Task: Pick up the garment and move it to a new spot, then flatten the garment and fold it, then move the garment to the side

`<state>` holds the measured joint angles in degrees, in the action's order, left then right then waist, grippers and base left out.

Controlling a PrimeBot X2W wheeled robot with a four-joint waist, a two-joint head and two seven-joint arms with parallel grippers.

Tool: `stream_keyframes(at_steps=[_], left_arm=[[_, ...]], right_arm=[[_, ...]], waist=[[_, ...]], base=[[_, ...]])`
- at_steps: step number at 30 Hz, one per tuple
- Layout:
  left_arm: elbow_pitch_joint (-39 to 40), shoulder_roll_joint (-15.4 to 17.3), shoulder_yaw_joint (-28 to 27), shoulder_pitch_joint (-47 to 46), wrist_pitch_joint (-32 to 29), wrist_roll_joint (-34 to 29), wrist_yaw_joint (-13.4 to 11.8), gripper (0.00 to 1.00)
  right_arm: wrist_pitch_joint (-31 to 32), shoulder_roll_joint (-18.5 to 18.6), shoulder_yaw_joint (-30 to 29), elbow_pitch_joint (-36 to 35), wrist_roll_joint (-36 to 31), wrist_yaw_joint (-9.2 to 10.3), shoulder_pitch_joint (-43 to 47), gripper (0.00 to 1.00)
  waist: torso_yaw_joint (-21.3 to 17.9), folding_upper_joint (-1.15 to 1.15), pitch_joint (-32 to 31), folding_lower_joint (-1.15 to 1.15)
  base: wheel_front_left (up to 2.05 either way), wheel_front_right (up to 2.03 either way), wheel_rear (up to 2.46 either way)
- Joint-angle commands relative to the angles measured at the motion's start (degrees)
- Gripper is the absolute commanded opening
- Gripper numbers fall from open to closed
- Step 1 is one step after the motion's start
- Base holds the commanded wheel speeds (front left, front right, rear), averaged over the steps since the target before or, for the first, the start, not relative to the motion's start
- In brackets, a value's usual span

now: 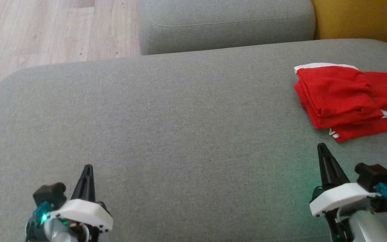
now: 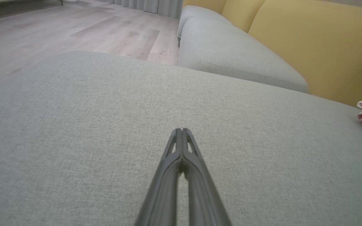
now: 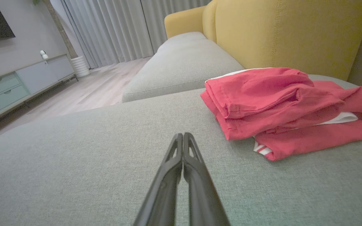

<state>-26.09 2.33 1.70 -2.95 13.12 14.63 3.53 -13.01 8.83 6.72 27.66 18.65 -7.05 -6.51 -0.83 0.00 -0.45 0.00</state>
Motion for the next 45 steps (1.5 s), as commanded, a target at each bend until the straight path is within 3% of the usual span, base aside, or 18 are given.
stream_keyframes(at_steps=[1, 45], left_arm=[[1.9, 0.3, -0.6, -2.9, -0.3, 1.1, 0.3, 0.00], [5.9, 0.4, -3.3, -2.9, -7.4, 30.0, 1.7, 0.00]], right_arm=[[0.3, 0.1, -0.7, -2.0, 1.2, -0.06, -3.0, 0.00], [7.5, -2.2, -5.4, -6.5, 28.5, -0.20, -1.7, 0.00]], waist=[[0.0, 0.00, 0.0, 0.00], [0.3, 0.00, 0.2, 0.00]], base=[[0.00, 0.00, 0.00], [0.00, 0.00, 0.00]])
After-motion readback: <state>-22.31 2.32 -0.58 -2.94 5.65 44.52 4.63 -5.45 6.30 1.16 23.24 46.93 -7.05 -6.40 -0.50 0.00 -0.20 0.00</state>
